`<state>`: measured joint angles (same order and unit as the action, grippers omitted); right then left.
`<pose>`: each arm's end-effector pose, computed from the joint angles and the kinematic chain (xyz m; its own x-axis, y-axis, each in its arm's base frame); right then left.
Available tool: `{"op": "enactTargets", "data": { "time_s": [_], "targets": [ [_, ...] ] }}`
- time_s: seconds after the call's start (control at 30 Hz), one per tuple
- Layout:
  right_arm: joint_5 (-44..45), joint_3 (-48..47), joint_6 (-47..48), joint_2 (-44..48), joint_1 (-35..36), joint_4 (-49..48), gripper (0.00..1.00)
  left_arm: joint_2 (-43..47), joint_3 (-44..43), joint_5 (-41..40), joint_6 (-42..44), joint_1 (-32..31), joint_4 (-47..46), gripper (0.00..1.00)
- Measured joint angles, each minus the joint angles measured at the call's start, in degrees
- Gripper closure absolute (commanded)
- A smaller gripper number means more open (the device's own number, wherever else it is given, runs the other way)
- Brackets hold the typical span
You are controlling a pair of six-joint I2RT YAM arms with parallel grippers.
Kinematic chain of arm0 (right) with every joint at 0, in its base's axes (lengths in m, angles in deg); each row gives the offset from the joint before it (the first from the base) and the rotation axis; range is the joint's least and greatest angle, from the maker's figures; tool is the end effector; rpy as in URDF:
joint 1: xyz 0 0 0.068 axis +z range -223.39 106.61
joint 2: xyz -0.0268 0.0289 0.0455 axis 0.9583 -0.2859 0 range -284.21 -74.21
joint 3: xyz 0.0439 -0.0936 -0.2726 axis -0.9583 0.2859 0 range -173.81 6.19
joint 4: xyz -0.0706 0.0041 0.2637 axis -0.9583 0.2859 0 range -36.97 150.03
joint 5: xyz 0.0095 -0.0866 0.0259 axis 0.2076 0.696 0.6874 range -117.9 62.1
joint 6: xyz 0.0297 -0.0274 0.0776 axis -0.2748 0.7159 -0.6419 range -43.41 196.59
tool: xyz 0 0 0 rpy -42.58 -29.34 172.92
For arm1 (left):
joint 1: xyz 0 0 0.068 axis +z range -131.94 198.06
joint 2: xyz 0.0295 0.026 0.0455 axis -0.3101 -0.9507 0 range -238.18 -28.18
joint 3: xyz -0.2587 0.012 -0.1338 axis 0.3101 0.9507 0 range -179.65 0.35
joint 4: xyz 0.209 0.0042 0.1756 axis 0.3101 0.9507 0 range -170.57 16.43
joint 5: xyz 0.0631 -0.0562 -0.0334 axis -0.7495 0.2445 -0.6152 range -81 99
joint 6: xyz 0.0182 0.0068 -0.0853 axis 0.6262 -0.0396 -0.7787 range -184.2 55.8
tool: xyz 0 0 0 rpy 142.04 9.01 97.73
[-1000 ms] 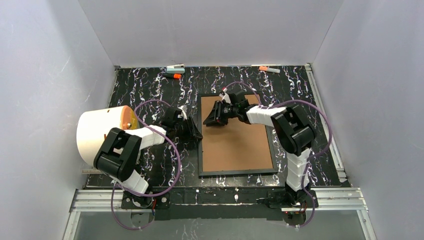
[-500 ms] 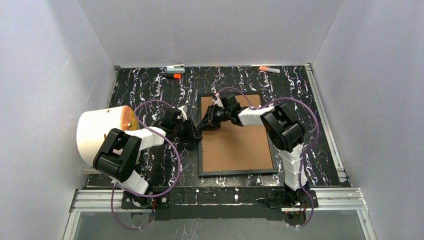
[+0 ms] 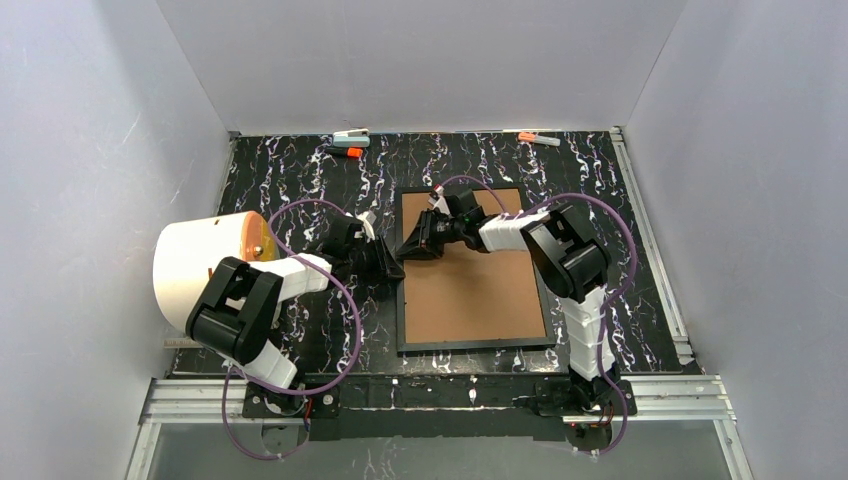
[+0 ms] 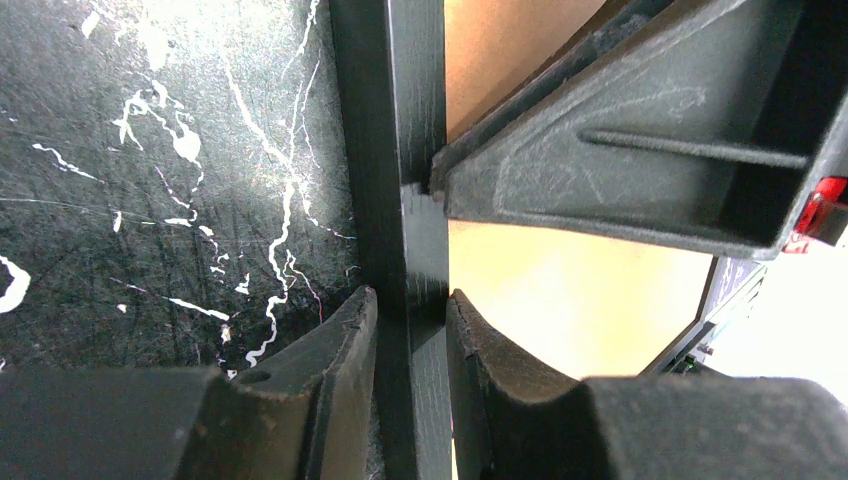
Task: Put the photo into the frame
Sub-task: Install the photo frame at the center of the board.
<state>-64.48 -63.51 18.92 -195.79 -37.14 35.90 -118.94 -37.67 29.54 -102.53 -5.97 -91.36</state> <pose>0.3649 0.3250 0.1118 -0.9807 0.1222 -0.1523 -0.0767 0.4763 0.8759 0.2960 -0.1618 0.1303 -0.8632 -0.2509 -0.4381 0.1076 0.7564 -0.6452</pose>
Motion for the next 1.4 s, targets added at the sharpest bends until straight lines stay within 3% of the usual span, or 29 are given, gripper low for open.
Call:
{"op": "enactTargets", "data": {
  "time_s": [0.57, 1.4],
  "targets": [
    [1.20, 1.99, 1.07, 0.90, -1.01, -2.38, 0.75, -0.07, 0.04, 0.04, 0.24, 0.00, -0.15, 0.90],
    [3.89, 2.89, 6.34, 2.34, -1.60, 1.38, 0.76, -0.66, -1.49, 0.15, 0.44, 0.00, 2.14, 0.91]
  ]
}}
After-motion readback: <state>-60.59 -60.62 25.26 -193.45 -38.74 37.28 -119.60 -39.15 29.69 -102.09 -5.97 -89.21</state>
